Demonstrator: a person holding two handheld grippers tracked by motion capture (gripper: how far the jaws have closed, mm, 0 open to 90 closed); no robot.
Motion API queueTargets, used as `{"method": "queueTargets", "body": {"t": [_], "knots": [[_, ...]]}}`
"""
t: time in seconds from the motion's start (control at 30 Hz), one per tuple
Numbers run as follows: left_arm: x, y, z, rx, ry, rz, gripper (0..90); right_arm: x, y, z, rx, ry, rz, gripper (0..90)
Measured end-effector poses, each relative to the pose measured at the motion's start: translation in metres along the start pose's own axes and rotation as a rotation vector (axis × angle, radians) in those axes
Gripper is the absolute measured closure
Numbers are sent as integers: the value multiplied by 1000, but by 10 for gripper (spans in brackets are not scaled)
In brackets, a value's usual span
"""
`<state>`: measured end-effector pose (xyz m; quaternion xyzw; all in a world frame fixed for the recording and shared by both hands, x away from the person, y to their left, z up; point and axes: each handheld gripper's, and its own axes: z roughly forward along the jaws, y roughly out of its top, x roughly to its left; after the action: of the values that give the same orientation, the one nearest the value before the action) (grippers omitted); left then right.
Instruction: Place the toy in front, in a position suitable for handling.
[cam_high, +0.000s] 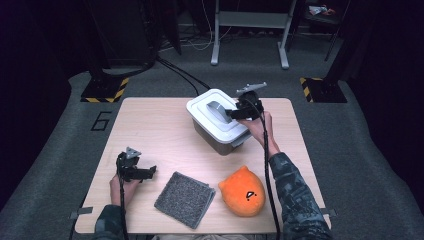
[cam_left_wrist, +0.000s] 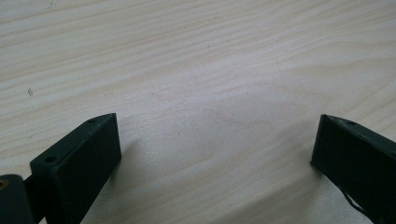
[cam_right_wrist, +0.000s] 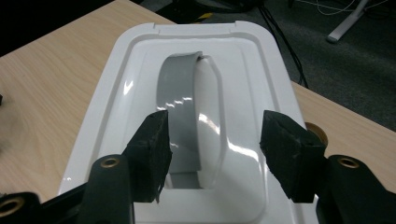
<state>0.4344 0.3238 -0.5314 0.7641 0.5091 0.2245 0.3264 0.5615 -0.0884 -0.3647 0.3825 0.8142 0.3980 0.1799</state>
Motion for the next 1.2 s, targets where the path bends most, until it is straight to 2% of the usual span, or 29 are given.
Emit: {"method": "queueTargets", "body": {"t": [0.1,0.17,0.2,0.27,0.3,0.37,0.4,0.5,0.6,0.8,0.93,1.2], "knots": [[0,0,0,0,0,0,9,14,7,9,31,-13,-26,476],[0,0,0,0,-1,0,8,17,8,12,37,-24,-56,503],[0,0,0,0,-1,0,8,17,8,12,37,-24,-56,503],[0,0,0,0,-1,0,9,21,9,16,62,-36,-63,573],[0,0,0,0,-1,0,8,21,9,16,62,-36,-63,573],[0,0,0,0,-1,0,8,22,9,20,55,-34,-94,639],[0,0,0,0,-1,0,9,24,10,21,63,-39,-89,657],[0,0,0,0,-1,0,9,26,10,22,64,-49,-106,665],[0,0,0,0,-1,0,9,24,11,23,60,-32,-128,668],[0,0,0,0,-1,0,8,23,10,24,54,11,-135,672],[0,0,0,0,0,0,9,24,12,24,59,39,-164,672],[0,0,0,0,-1,0,9,16,12,25,55,77,-167,673]]}}
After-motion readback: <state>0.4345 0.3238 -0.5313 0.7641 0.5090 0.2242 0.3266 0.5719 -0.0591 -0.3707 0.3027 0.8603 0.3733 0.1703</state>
